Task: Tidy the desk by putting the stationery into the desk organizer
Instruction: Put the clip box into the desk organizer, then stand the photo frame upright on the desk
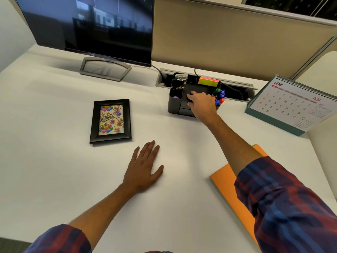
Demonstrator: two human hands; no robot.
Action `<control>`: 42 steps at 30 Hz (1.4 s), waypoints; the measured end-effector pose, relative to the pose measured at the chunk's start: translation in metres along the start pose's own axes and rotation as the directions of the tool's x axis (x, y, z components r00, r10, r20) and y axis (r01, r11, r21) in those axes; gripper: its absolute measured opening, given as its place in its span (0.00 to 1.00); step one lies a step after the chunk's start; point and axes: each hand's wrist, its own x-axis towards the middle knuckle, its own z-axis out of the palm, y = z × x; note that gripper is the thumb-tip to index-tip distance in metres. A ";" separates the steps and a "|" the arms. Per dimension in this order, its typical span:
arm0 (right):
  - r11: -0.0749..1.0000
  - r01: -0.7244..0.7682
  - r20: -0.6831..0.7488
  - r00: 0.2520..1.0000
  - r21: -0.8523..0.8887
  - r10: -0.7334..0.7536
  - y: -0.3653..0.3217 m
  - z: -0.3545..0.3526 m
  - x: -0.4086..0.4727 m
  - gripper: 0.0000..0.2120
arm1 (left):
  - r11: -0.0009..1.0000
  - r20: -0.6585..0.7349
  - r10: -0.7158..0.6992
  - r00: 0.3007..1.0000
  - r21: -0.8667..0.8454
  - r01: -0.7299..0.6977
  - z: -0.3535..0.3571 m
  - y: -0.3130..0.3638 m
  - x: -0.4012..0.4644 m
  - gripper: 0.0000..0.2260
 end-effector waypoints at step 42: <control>0.580 -0.339 0.316 0.938 0.741 0.145 -0.210 0.074 -0.043 0.21 | 0.543 -0.010 -0.770 0.638 -0.536 0.647 -0.099 -0.128 0.021 0.32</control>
